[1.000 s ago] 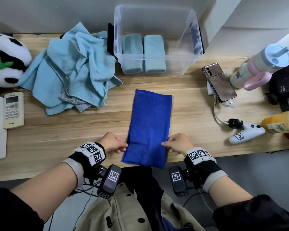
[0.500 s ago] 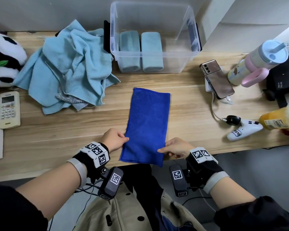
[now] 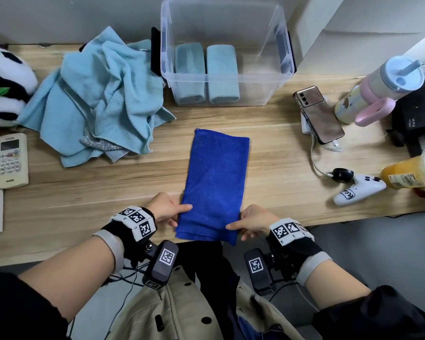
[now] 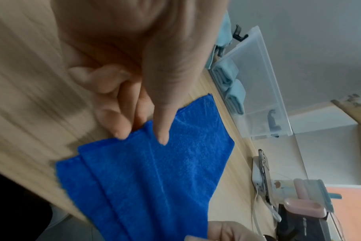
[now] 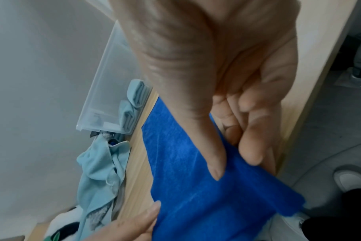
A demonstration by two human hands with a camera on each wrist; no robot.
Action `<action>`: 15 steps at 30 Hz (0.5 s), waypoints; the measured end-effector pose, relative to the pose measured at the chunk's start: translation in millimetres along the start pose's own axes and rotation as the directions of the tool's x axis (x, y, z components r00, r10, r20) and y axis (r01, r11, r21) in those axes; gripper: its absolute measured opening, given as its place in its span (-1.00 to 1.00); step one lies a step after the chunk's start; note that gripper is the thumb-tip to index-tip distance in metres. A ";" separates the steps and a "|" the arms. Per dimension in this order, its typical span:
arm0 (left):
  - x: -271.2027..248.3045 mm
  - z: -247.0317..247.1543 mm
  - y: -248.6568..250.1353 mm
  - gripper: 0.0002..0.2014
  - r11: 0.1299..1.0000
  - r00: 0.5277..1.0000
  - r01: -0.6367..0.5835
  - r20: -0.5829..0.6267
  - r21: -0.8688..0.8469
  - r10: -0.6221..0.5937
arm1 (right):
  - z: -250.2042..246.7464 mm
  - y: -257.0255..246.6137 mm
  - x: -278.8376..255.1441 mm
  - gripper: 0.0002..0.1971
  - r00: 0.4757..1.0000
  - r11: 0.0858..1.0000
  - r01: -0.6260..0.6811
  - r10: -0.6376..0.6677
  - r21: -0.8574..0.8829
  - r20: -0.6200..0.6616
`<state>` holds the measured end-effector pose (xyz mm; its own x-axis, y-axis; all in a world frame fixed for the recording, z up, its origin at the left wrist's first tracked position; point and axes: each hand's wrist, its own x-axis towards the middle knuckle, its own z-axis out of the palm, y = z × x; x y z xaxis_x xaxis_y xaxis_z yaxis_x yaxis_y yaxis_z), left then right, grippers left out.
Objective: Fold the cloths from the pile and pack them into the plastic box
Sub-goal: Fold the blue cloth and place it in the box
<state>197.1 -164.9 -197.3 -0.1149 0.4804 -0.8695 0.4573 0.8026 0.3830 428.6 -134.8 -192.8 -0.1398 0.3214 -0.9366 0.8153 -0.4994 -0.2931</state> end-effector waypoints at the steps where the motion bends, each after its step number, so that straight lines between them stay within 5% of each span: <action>1: -4.7 -0.7 0.2 -0.63 0.999 0.997 0.024 0.069 0.040 -0.026 | 0.2 0.2 -0.7 -0.74 1.000 1.000 -0.006 0.006 0.023 0.010; 10: -17.3 -3.7 -4.2 -0.79 0.959 0.928 0.080 0.331 0.274 -0.172 | -5.9 3.4 -5.1 -0.67 1.000 0.994 -0.003 0.005 -0.108 0.022; 15: -14.3 4.2 -12.7 -0.79 0.945 0.930 0.109 0.305 0.308 -0.207 | -2.2 6.7 -7.5 -0.75 0.997 0.984 -0.042 0.054 -0.173 0.063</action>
<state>196.7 -183.4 -191.0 0.0674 0.1727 -0.9827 0.6910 0.7024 0.1709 436.4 -138.8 -187.4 -0.1311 0.2428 -0.9612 0.9053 -0.3657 -0.2159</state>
